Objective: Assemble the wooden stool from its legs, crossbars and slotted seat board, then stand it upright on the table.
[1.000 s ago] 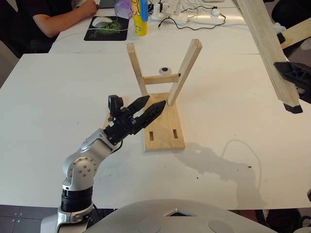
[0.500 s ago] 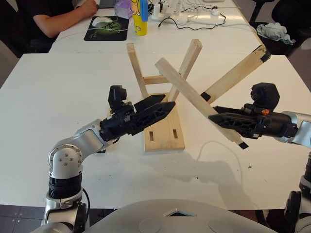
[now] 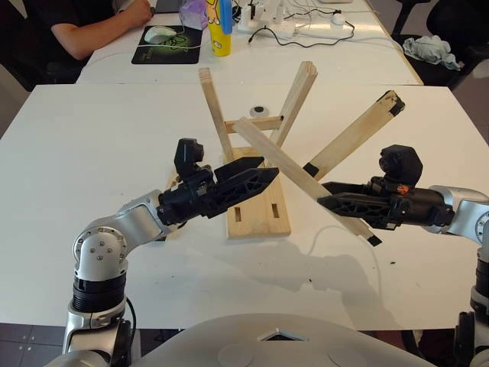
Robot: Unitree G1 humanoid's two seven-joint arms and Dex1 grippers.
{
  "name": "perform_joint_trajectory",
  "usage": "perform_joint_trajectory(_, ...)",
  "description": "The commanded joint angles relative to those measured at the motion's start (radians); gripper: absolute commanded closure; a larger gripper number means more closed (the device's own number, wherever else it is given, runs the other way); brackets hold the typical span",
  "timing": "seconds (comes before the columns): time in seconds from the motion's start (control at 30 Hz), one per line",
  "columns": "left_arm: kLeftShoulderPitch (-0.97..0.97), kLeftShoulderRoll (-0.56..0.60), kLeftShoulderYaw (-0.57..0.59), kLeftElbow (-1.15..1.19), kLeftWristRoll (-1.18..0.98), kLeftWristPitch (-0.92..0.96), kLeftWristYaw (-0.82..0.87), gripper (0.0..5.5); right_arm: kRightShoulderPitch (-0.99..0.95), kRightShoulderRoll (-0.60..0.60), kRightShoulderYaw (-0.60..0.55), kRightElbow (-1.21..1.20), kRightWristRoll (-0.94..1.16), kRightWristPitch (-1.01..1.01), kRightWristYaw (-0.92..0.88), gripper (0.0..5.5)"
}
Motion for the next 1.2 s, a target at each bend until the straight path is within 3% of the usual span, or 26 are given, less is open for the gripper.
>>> perform_joint_trajectory(0.03, 0.003, 0.014, -0.012, 0.004, -0.002, 0.01, 0.011, 0.1, 0.005, -0.019, 0.026, -0.019, -0.005, -0.019, 0.014, 3.43)
perform_joint_trajectory(0.1, 0.002, 0.014, -0.014, 0.006, -0.004, 0.008, 0.013, 0.1, 0.009, -0.024, 0.031, -0.023, -0.006, -0.025, 0.019, 3.43)
perform_joint_trajectory(0.87, 0.011, 0.025, -0.029, -0.012, -0.036, 0.01, 0.011, 3.39, 0.036, -0.045, 0.08, 0.003, -0.015, -0.06, 0.049, 3.43)
perform_joint_trajectory(1.2, 0.014, 0.034, -0.033, -0.01, 0.01, -0.008, -0.001, 3.43, 0.022, -0.026, 0.109, 0.016, -0.089, -0.116, 0.035, 3.43)
